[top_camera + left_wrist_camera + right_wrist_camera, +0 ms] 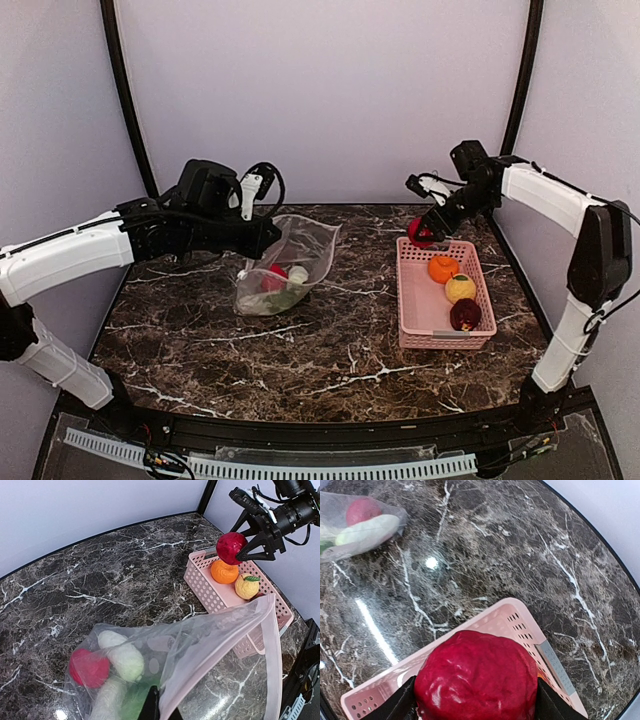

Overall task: Place the food in the zip-top bag and seal the zipper
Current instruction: Place the fake fruit in the zipper food storage bag.

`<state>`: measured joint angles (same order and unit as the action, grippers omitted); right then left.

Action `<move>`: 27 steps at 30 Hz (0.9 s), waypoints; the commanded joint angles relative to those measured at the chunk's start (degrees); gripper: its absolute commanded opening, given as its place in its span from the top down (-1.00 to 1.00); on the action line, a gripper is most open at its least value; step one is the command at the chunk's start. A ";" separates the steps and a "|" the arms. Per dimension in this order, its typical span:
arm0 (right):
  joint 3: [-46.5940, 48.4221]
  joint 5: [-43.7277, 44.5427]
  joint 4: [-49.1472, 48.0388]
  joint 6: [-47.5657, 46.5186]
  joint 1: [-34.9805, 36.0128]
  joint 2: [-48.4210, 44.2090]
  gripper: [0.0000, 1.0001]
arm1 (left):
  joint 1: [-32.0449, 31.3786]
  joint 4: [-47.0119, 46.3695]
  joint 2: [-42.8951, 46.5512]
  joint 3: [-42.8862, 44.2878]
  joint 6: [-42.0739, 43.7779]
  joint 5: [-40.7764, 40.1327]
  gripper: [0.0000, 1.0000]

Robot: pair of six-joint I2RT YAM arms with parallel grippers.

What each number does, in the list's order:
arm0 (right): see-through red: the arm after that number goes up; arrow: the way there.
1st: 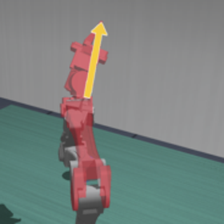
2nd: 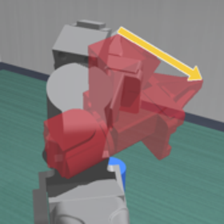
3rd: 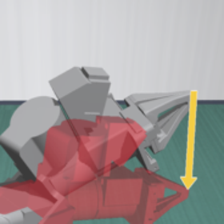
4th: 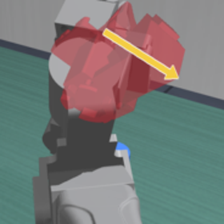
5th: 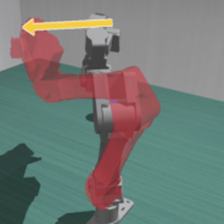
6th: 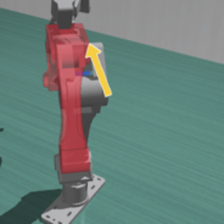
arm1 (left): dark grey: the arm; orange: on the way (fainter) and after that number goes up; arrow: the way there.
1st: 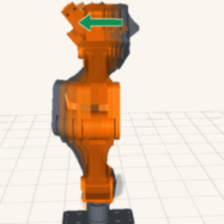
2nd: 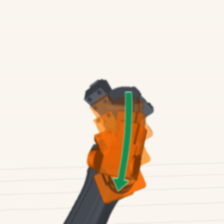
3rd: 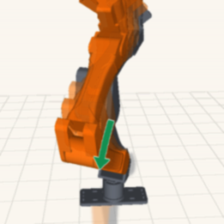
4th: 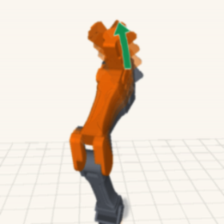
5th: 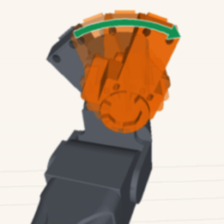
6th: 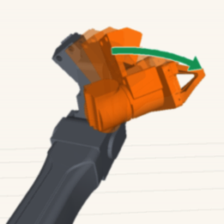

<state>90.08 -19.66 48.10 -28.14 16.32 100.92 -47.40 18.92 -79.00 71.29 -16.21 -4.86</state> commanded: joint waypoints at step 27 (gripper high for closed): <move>14.81 -26.58 -13.00 13.17 23.03 -2.69 -0.31 | 0.38 -3.28 -1.07 1.65 -7.86 -1.05 0.99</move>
<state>102.08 -47.59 38.52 -19.07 37.54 95.11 -47.40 16.27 -82.30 72.01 -22.61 -6.02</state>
